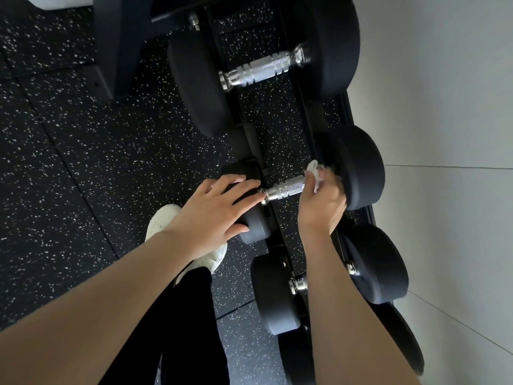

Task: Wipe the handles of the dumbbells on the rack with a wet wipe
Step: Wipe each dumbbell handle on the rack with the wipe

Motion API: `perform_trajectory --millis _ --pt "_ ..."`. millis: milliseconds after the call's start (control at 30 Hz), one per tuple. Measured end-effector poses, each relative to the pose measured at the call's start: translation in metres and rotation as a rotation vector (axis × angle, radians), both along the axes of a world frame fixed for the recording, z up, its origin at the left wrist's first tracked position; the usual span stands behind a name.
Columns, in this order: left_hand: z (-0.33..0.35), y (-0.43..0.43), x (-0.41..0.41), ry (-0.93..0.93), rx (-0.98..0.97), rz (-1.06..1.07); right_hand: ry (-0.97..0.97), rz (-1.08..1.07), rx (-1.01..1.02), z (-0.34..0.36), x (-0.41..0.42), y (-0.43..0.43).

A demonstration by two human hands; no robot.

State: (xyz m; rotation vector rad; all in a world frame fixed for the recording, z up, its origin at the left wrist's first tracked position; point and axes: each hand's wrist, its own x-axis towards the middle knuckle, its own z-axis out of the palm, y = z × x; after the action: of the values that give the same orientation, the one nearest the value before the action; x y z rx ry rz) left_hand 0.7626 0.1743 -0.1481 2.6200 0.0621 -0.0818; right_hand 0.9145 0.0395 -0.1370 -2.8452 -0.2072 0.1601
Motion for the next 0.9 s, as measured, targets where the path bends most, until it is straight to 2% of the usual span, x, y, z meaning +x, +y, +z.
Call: perform_trajectory --millis 267,533,767,900 --pt "0.015 0.0 0.006 0.047 0.04 -0.015 0.109 0.063 0.138 0.012 -0.023 -0.015" --pt "0.044 0.014 0.016 0.102 0.15 0.068 0.221 0.097 0.234 0.045 -0.014 -0.003" --pt "0.058 0.061 0.047 0.103 0.236 0.137 0.158 0.097 0.293 0.057 0.005 0.034" --pt "0.055 0.098 0.064 0.173 0.252 0.118 0.161 0.059 0.28 0.053 0.012 0.059"
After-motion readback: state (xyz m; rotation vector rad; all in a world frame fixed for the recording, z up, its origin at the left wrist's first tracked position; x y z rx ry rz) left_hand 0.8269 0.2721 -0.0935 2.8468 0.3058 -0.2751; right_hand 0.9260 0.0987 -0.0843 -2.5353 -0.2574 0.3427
